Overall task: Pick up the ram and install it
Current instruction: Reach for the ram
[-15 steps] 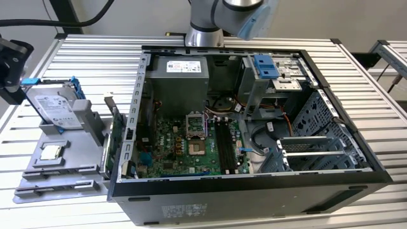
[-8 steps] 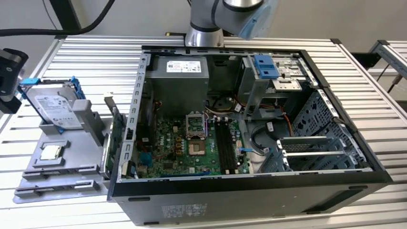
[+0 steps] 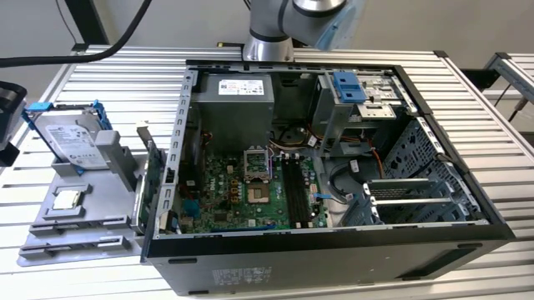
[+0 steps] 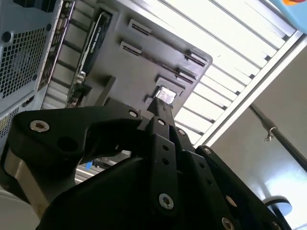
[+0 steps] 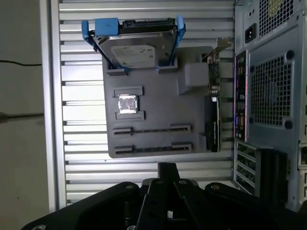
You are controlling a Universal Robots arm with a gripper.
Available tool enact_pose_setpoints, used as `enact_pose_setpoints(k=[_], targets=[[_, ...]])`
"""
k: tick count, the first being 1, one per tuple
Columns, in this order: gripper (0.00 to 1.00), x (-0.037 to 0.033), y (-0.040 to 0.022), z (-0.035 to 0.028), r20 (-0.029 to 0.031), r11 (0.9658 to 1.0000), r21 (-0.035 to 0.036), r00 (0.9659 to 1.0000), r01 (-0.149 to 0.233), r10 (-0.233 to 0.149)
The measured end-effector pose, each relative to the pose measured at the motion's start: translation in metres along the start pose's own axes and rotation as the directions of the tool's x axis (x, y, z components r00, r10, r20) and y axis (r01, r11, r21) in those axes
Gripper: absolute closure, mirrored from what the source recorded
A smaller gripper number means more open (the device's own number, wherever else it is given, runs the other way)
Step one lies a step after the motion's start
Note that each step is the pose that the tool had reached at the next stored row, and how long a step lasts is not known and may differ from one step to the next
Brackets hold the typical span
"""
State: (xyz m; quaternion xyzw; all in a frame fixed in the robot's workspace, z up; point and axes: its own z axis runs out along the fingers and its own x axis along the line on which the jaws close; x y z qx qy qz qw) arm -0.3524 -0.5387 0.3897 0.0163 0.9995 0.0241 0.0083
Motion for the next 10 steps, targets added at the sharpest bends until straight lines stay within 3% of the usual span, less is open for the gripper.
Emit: enact_pose_setpoints(k=[2,8,10], targets=[[1.0,-0.0001,-0.0028,0.0004,-0.0001,1.0,-0.0001,1.0,0.004,-0.004],[1.0,-0.0001,-0.0031,0.001,-0.0034,0.9973,-0.0012,0.9973,0.073,-0.073],[1.0,-0.0001,-0.0031,0.001,-0.0038,0.9971,-0.0013,0.9971,0.076,-0.076]])
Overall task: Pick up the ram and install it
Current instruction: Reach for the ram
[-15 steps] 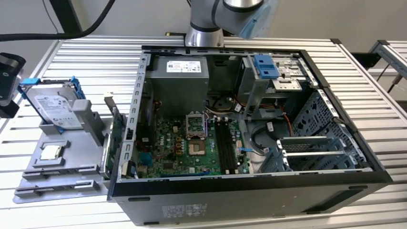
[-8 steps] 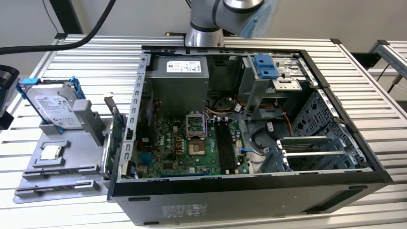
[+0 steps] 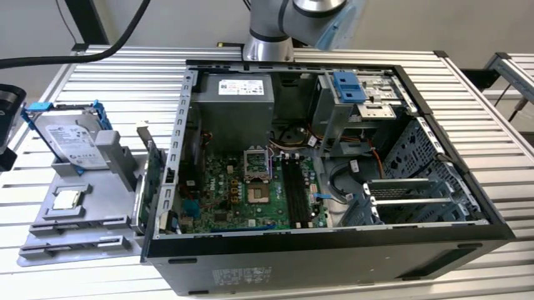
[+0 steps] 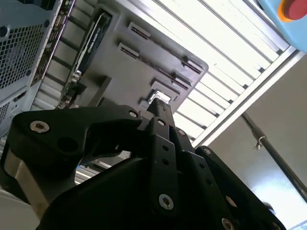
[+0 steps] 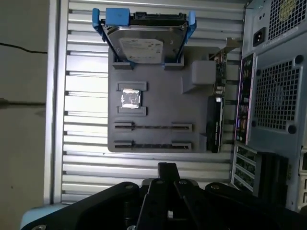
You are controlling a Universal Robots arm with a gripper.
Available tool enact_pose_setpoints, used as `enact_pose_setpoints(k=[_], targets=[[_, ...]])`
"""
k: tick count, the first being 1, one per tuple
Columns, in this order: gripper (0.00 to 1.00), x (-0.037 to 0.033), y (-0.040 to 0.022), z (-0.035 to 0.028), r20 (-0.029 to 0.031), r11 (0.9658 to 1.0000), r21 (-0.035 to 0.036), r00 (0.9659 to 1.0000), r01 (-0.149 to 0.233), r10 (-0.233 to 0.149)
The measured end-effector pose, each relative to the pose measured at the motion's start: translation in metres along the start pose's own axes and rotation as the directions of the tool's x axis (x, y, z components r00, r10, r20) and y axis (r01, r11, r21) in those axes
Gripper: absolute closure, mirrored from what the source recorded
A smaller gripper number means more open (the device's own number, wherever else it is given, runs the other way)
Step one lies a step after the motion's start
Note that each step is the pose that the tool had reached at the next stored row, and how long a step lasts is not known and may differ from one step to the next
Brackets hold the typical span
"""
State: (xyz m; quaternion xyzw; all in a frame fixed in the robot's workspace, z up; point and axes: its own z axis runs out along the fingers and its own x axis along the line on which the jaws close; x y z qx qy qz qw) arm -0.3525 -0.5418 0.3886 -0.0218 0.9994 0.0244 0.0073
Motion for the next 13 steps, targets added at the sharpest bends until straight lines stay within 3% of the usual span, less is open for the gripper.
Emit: enact_pose_setpoints(k=[13], targets=[[1.0,0.0,0.0,0.0,-0.0028,1.0,-0.0002,1.0,0.0,0.0]])
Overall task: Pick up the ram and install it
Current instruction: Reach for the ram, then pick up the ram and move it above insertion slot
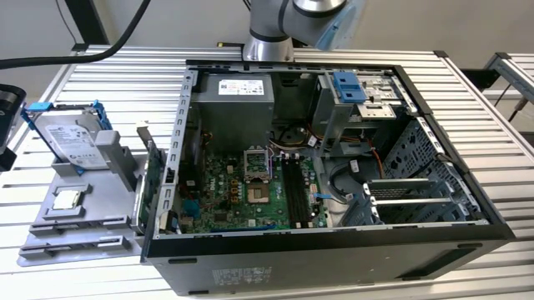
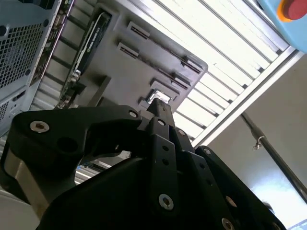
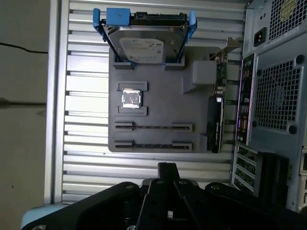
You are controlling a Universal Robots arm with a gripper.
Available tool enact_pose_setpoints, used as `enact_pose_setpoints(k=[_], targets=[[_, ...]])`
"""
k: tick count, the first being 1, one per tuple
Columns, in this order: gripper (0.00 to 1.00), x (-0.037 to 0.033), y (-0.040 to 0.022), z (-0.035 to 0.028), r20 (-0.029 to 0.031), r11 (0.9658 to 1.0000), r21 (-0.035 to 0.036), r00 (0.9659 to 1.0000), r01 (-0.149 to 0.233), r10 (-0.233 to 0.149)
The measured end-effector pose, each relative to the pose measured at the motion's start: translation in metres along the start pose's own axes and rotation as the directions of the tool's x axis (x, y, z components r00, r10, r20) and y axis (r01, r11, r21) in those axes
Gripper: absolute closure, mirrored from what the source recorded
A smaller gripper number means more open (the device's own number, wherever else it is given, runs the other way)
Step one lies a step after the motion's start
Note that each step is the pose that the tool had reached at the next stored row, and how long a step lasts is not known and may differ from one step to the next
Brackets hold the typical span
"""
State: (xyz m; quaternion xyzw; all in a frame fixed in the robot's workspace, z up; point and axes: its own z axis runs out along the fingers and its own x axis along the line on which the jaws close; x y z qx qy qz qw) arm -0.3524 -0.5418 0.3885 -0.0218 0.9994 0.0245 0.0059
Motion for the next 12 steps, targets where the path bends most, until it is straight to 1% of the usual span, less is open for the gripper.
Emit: enact_pose_setpoints(k=[3,5,7,9,12], targets=[[1.0,0.0,0.0,0.0,-0.0002,1.0,0.0,1.0,0.004,-0.004],[1.0,0.0,0.0,0.0,-0.0009,0.9998,-0.0002,0.9998,0.018,-0.018],[1.0,0.0,0.0,0.0,-0.0021,0.9992,-0.0003,0.9992,0.041,-0.041],[1.0,0.0,0.0,-0.0001,-0.0033,0.9979,-0.0001,0.9978,0.066,-0.066],[1.0,0.0,0.0,-0.0001,-0.0056,0.9942,0.0012,0.9942,0.107,-0.107]])
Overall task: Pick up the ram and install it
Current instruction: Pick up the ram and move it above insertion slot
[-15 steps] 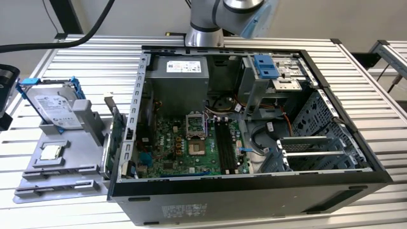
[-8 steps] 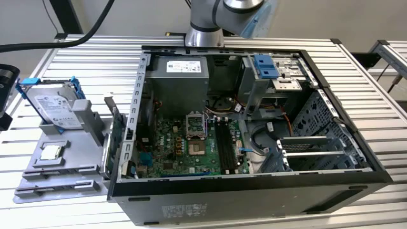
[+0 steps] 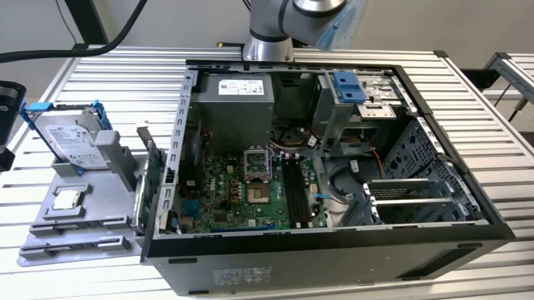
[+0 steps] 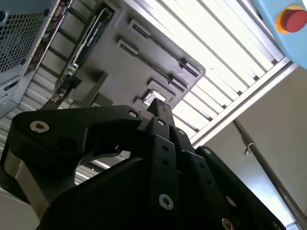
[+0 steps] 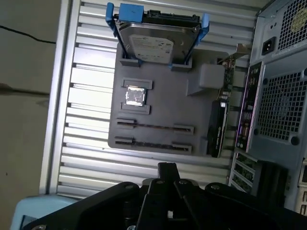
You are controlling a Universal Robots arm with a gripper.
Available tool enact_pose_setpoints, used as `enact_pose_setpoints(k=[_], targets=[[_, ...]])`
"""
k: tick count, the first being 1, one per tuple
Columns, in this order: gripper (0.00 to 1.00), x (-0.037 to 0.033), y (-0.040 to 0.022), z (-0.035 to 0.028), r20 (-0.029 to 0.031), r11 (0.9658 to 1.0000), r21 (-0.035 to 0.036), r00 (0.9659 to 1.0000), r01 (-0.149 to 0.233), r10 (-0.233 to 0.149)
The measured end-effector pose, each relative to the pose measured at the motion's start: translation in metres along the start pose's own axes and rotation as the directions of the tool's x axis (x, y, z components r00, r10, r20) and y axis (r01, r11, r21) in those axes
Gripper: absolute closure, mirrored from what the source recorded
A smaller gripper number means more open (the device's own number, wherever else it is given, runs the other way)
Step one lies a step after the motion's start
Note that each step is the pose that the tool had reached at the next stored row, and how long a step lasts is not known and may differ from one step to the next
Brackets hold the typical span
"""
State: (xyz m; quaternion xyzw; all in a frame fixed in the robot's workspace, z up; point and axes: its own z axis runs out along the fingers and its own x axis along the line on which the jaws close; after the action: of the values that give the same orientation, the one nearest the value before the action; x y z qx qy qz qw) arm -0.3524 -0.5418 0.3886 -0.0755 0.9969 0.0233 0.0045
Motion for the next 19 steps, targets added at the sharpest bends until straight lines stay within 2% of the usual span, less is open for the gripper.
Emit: enact_pose_setpoints(k=[5,8,10,12,15,19], targets=[[1.0,0.0,0.0,-0.0002,-0.0036,0.9977,0.002,0.9977,0.068,-0.068],[1.0,0.0,0.0,-0.0002,-0.0059,0.994,0.0032,0.994,0.11,-0.11],[1.0,-0.0001,0.0,-0.0003,-0.0078,0.9902,0.0046,0.9902,0.14,-0.14],[1.0,-0.0001,-0.0001,-0.0003,-0.0098,0.9855,0.006,0.9855,0.17,-0.169],[1.0,0.0,0.0,-0.0003,-0.013,0.9762,0.0083,0.9762,0.217,-0.216],[1.0,0.0,0.0,-0.0003,-0.0177,0.9601,0.0117,0.96,0.28,-0.279]])
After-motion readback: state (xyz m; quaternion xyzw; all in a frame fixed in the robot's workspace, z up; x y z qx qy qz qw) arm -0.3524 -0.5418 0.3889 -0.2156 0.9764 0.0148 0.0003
